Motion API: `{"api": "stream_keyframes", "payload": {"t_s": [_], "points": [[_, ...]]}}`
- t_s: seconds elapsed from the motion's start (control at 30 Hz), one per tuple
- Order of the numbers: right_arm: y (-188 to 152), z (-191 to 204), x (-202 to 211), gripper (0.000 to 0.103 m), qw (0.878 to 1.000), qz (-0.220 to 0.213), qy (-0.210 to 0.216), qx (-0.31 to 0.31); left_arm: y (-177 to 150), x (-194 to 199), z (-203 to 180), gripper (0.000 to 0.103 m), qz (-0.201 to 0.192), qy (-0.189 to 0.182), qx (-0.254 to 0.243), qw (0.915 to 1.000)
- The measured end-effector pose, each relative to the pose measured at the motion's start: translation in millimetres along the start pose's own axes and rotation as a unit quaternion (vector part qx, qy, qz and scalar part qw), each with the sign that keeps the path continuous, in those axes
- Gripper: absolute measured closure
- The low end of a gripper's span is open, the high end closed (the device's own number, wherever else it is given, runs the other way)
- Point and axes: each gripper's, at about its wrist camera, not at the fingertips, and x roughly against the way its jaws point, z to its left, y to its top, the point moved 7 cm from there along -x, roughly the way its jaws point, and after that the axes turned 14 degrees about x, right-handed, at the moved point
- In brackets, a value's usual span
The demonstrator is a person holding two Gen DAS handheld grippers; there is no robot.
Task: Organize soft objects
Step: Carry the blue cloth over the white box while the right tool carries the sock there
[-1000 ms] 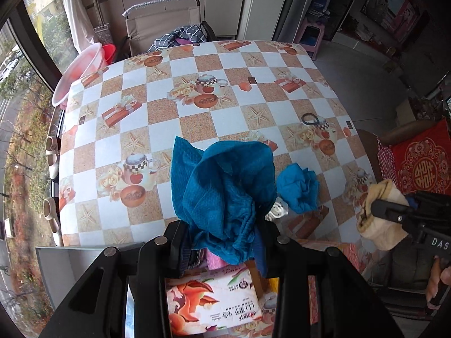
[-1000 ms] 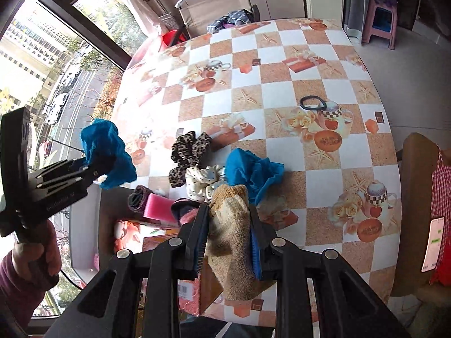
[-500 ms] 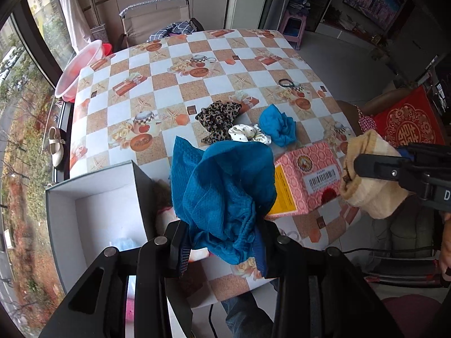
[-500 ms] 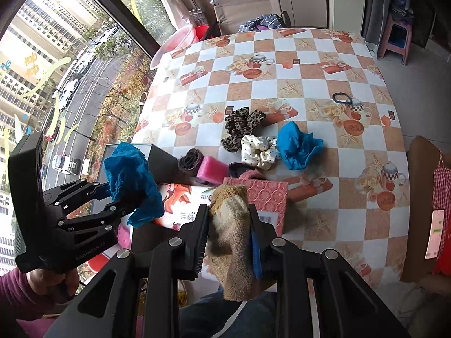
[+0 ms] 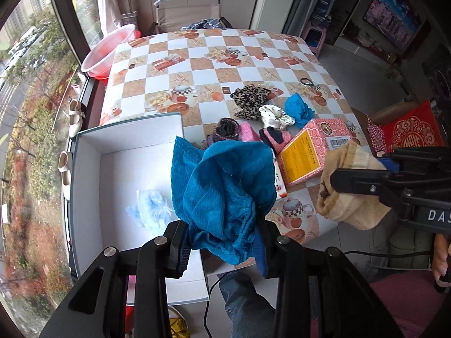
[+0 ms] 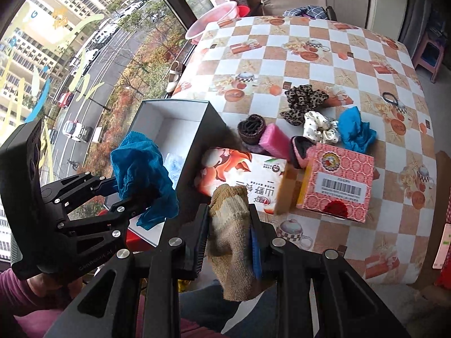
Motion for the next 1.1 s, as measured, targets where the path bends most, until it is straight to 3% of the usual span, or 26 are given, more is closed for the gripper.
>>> {"api": "stream_keyframes", "payload": {"t_s": [0.6,1.1], "points": [[32,76,-30,0.075,0.991,0.029,0.028,0.124,-14,30,77,0.063,-0.041,0.034,0.117,0.9917],[44,91,-42,0.075,0.988,0.026,0.065,0.134,-18,34,95,0.063,-0.032,0.069,0.131,0.9885]]}}
